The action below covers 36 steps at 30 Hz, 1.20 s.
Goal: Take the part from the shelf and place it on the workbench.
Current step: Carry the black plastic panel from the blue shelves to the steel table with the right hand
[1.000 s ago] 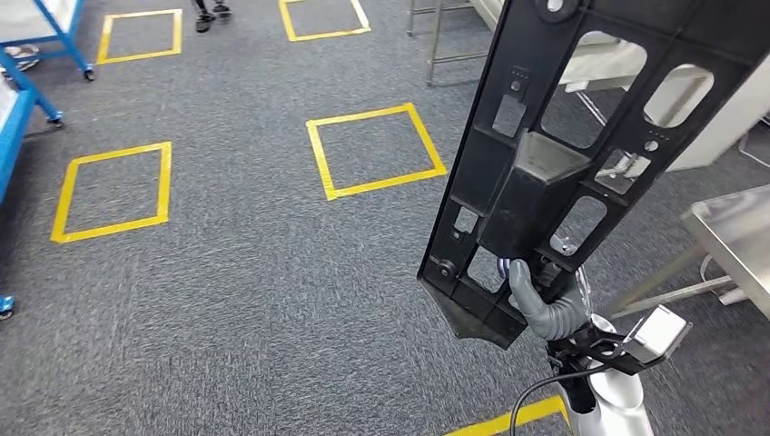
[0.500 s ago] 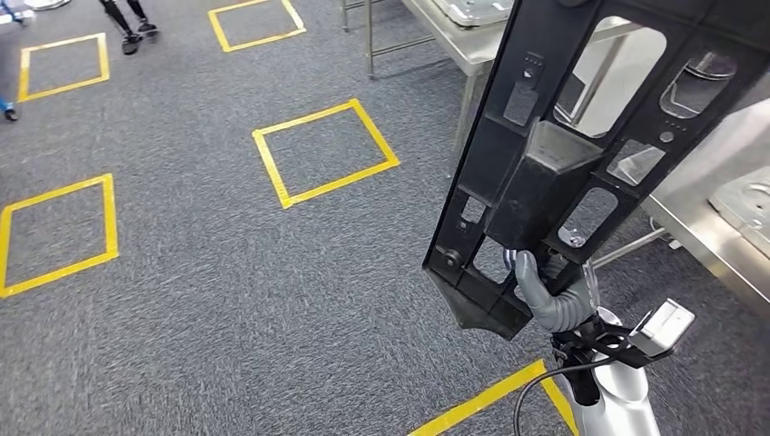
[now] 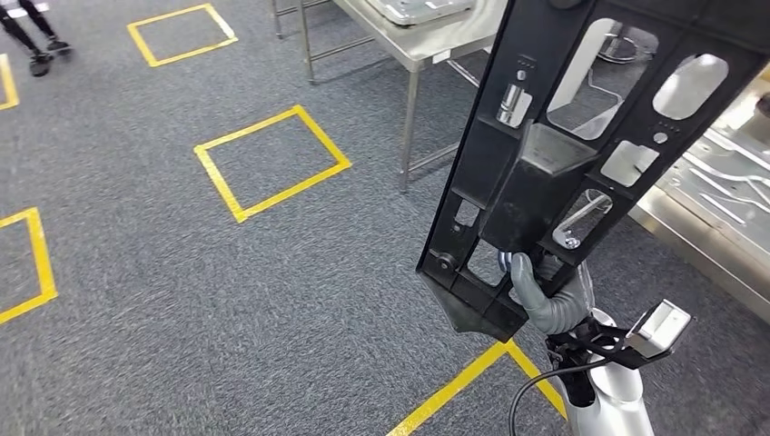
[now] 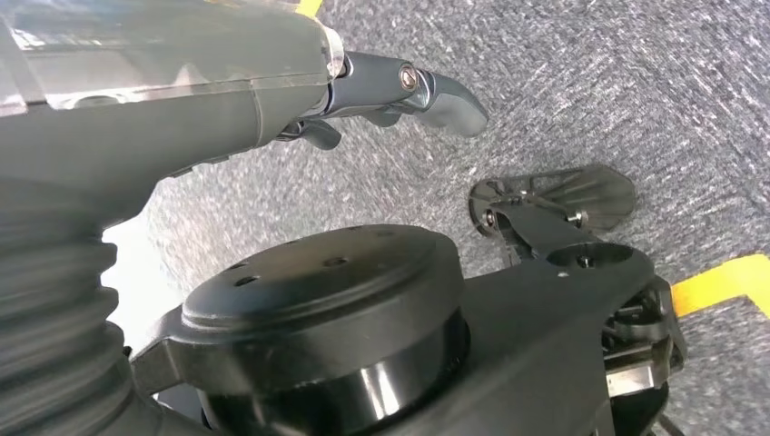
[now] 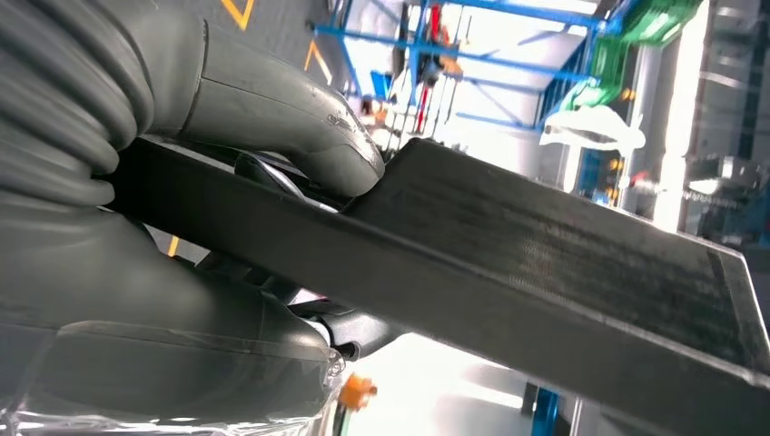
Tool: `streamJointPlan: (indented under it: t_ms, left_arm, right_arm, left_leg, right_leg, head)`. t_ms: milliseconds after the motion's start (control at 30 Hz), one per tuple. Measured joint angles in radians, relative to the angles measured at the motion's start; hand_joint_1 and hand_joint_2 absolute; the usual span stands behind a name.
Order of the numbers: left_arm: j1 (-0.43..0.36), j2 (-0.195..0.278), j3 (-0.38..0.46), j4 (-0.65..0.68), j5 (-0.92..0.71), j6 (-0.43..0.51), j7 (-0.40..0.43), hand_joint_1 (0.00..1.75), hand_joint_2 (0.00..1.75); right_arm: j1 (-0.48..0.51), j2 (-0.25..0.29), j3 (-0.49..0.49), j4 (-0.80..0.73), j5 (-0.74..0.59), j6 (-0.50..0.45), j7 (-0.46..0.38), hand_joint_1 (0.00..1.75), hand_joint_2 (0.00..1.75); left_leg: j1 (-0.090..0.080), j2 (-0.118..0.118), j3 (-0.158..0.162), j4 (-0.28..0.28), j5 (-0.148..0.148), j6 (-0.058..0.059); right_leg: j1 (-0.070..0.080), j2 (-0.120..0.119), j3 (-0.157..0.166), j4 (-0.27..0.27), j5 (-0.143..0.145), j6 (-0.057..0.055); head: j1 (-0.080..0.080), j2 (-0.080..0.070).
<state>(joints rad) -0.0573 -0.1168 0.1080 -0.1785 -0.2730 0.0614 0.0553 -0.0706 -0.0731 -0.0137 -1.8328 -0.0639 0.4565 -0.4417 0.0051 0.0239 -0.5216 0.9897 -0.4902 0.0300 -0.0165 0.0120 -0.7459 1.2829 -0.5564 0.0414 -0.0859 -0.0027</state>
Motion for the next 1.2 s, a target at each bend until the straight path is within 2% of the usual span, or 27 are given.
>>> streamJointPlan:
  t_ms: [33,67,100,167,200,233,300,367,433,467,500,533,567,600,667,733,800,833,900,933,967,1000,1033,1067,1100,1133,1200]
  left_arm:
    - [0.0,0.0,0.0,0.0,0.0,0.0,0.0,0.0,1.75]
    - [-0.001,0.0,0.0,0.0,0.0,0.0,0.0,0.0,1.75]
    - [-0.001,-0.001,0.0,0.0,0.0,-0.001,0.001,0.0,1.75]
    - [-0.001,-0.001,0.0,0.0,0.0,-0.001,0.002,0.0,1.75]
    - [-0.002,-0.002,0.0,0.0,0.0,-0.001,0.002,0.0,1.75]
    - [-0.002,-0.002,0.0,0.0,0.0,-0.001,0.002,0.0,1.75]
    - [-0.003,-0.002,0.0,0.0,-0.001,-0.001,0.003,0.0,1.75]
    - [-0.003,-0.003,0.0,0.0,-0.001,-0.001,0.003,0.0,1.75]
    - [-0.001,-0.003,0.0,0.0,0.0,-0.001,0.004,0.0,1.75]
    - [-0.001,-0.003,0.0,0.0,0.0,-0.002,0.004,0.0,1.75]
    - [-0.001,-0.003,0.0,0.0,0.001,-0.003,0.004,0.0,1.75]
    - [-0.002,-0.003,0.001,0.0,0.001,-0.004,0.004,0.0,1.75]
    - [-0.003,-0.003,0.001,0.0,0.001,-0.006,0.004,0.0,1.75]
    - [-0.003,-0.003,0.001,0.0,0.001,-0.006,0.005,0.0,1.75]
    - [-0.001,-0.003,0.001,0.0,0.0,-0.005,0.007,0.0,1.75]
    - [0.001,-0.002,0.001,0.0,-0.001,-0.004,0.007,0.0,1.75]
    - [-0.001,-0.002,0.001,0.0,-0.002,-0.003,0.007,0.0,1.75]
    - [-0.004,-0.003,0.001,0.0,-0.002,-0.003,0.006,0.0,1.75]
    - [-0.004,-0.003,0.001,0.0,-0.005,-0.002,0.002,0.0,1.75]
    - [-0.004,-0.003,0.001,0.0,-0.007,-0.002,-0.001,0.0,1.75]
    - [-0.002,-0.003,0.001,0.0,-0.009,-0.002,-0.004,0.0,1.75]
    - [-0.001,-0.002,0.002,0.0,-0.01,-0.002,-0.006,0.0,1.75]
    - [-0.001,-0.002,0.002,0.0,-0.011,-0.002,-0.007,0.0,1.75]
    - [-0.001,-0.002,0.002,0.0,-0.012,-0.003,-0.008,0.0,1.75]
    - [-0.002,-0.002,0.002,0.0,-0.013,-0.004,-0.009,0.0,1.75]
    - [-0.002,-0.002,0.002,0.0,-0.015,-0.005,-0.009,0.0,1.75]
    - [-0.002,-0.002,0.002,0.0,-0.017,-0.008,-0.01,0.0,1.75]
  right_arm:
    - [0.0,0.0,0.0,0.0,0.0,0.0,0.0,1.75,1.75]
    - [0.0,0.0,0.0,0.001,0.0,0.0,0.001,1.75,1.75]
    - [0.0,0.0,0.0,0.001,0.0,0.0,0.001,1.75,1.75]
    - [-0.002,0.0,0.0,0.0,0.0,0.0,0.002,1.75,1.75]
    - [-0.004,0.0,0.0,0.0,0.0,0.0,0.002,1.75,1.75]
    - [-0.005,0.0,0.0,0.0,0.0,0.0,0.002,1.75,1.75]
    - [-0.005,0.0,0.0,0.0,0.001,0.0,0.003,1.75,1.75]
    - [-0.007,0.0,0.001,-0.001,0.0,0.0,0.003,1.75,1.75]
    - [-0.009,0.0,0.001,-0.001,0.0,0.0,0.004,1.75,1.75]
    - [-0.01,0.0,0.002,-0.001,0.0,0.0,0.005,1.75,1.75]
    - [-0.01,0.0,0.002,-0.001,0.001,0.0,0.006,1.75,1.75]
    - [-0.01,0.0,0.003,-0.001,0.001,0.0,0.007,1.75,1.75]
    - [-0.01,0.0,0.003,-0.001,0.001,0.0,0.009,1.75,1.75]
    - [-0.011,0.0,0.003,-0.001,0.002,0.0,0.01,1.75,1.75]
    - [-0.013,0.0,0.003,-0.001,0.0,0.0,0.014,1.75,1.75]
    - [-0.015,0.0,0.003,-0.001,-0.004,0.001,0.016,1.75,1.75]
    - [-0.015,0.0,0.003,-0.001,-0.008,0.001,0.017,1.75,1.75]
    - [-0.014,0.001,0.003,-0.001,-0.009,0.001,0.017,1.75,1.75]
    - [-0.016,0.004,0.004,-0.001,-0.01,0.001,0.016,1.75,1.75]
    - [-0.017,0.005,0.004,-0.001,-0.011,0.001,0.016,1.75,1.75]
    - [-0.017,0.005,0.004,-0.001,-0.011,0.0,0.016,1.75,1.75]
    - [-0.016,0.006,0.005,-0.001,-0.011,-0.002,0.016,1.75,1.75]
    - [-0.014,0.006,0.005,-0.001,-0.011,-0.003,0.016,1.75,1.75]
    - [-0.013,0.006,0.004,-0.001,-0.011,-0.005,0.016,1.75,1.75]
    - [-0.012,0.006,0.004,-0.001,-0.011,-0.006,0.016,1.75,1.75]
    - [-0.012,0.006,0.004,-0.001,-0.01,-0.007,0.016,1.75,1.75]
    - [-0.013,0.006,0.004,-0.003,-0.01,-0.008,0.016,1.75,1.75]
  left_leg:
    - [-0.001,0.013,0.0,0.0,-0.001,0.0]
    - [-0.001,0.025,0.001,0.0,-0.002,-0.001]
    - [-0.001,0.036,0.003,0.0,-0.004,-0.003]
    - [-0.006,0.055,0.007,0.003,-0.01,-0.011]
    - [-0.009,0.064,0.009,0.004,-0.013,-0.015]
    - [-0.012,0.073,0.01,0.006,-0.015,-0.02]
    - [-0.013,0.09,0.012,0.006,-0.021,-0.028]
    - [-0.009,0.063,0.003,0.036,-0.048,-0.038]
    - [-0.004,0.01,-0.042,0.143,-0.11,-0.045]
    - [-0.003,-0.004,-0.073,0.213,-0.141,-0.047]
    - [-0.002,-0.01,-0.099,0.27,-0.159,-0.049]
    - [-0.001,-0.013,-0.112,0.297,-0.159,-0.05]
    - [0.0,-0.014,-0.108,0.287,-0.139,-0.05]
    - [0.002,-0.019,-0.088,0.238,-0.102,-0.049]
    - [0.007,-0.053,-0.034,0.106,-0.035,-0.045]
    - [0.008,-0.08,-0.008,0.036,-0.016,-0.04]
    - [0.006,-0.07,-0.007,0.027,-0.016,-0.03]
    - [0.007,-0.06,-0.006,0.022,-0.011,-0.022]
    - [0.007,-0.037,-0.004,0.013,-0.003,-0.008]
    - [0.006,-0.026,-0.004,0.011,-0.002,-0.005]
    - [0.003,-0.014,-0.005,0.011,-0.002,-0.003]
    - [0.001,-0.002,-0.005,0.011,-0.002,-0.002]
    - [-0.001,0.01,-0.006,0.011,-0.003,-0.001]
    - [-0.002,0.023,-0.005,0.012,-0.004,-0.001]
    - [-0.002,0.034,-0.004,0.012,-0.006,-0.002]
    - [-0.003,0.045,-0.002,0.012,-0.008,-0.005]
    - [-0.009,0.062,0.002,0.014,-0.014,-0.013]
  right_leg:
    - [-0.001,-0.004,-0.006,0.018,0.001,0.002]
    - [-0.002,-0.008,0.009,-0.006,0.02,0.002]
    - [-0.002,-0.017,0.043,-0.064,0.05,0.001]
    - [0.004,-0.059,0.119,-0.2,0.094,-0.008]
    - [0.008,-0.074,0.141,-0.242,0.103,-0.015]
    - [0.013,-0.08,0.148,-0.26,0.102,-0.022]
    - [0.014,-0.059,0.145,-0.263,0.104,-0.034]
    - [0.01,-0.038,0.146,-0.269,0.109,-0.046]
    - [0.007,-0.019,0.146,-0.272,0.112,-0.055]
    - [0.007,-0.008,0.146,-0.272,0.112,-0.057]
    - [0.007,0.003,0.146,-0.271,0.112,-0.058]
    - [0.007,0.015,0.146,-0.27,0.112,-0.058]
    - [0.007,0.028,0.147,-0.269,0.112,-0.058]
    - [0.006,0.042,0.147,-0.267,0.112,-0.057]
    - [0.006,0.069,0.144,-0.26,0.112,-0.051]
    - [0.005,0.092,0.134,-0.256,0.116,-0.039]
    - [0.004,0.109,0.125,-0.258,0.124,-0.023]
    - [0.003,0.102,0.122,-0.256,0.123,-0.018]
    - [0.004,0.057,0.098,-0.209,0.092,-0.01]
    - [0.004,0.028,0.074,-0.154,0.061,-0.007]
    - [0.004,0.011,0.043,-0.086,0.028,-0.004]
    - [0.002,0.003,0.015,-0.024,0.004,-0.001]
    - [0.001,-0.001,-0.001,0.013,-0.005,0.001]
    - [0.0,-0.004,0.002,0.013,0.005,0.001]
    - [0.001,-0.01,0.025,-0.028,0.03,0.001]
    - [0.002,-0.025,0.063,-0.096,0.062,-0.001]
    - [0.011,-0.065,0.128,-0.218,0.099,-0.012]
  head:
    - [0.0,0.0]
    - [0.0,0.0]
    - [0.0,0.0]
    - [0.0,0.0]
    - [0.0,0.0]
    - [0.0,0.0]
    - [0.0,0.0]
    - [0.0,0.0]
    - [0.0,0.0]
    - [0.0,0.0]
    - [0.0,0.0]
    - [0.0,0.0]
    - [0.0,0.0]
    - [0.0,0.0]
    - [0.0,0.0]
    - [0.0,0.0]
    - [0.0,0.0]
    - [0.0,0.0]
    - [0.0,0.0]
    - [0.0,0.0]
    - [0.0,0.0]
    - [0.0,0.0]
    - [0.0,0.0]
    - [0.0,0.0]
    - [0.0,0.0]
    - [0.0,0.0]
    - [0.0,0.0]
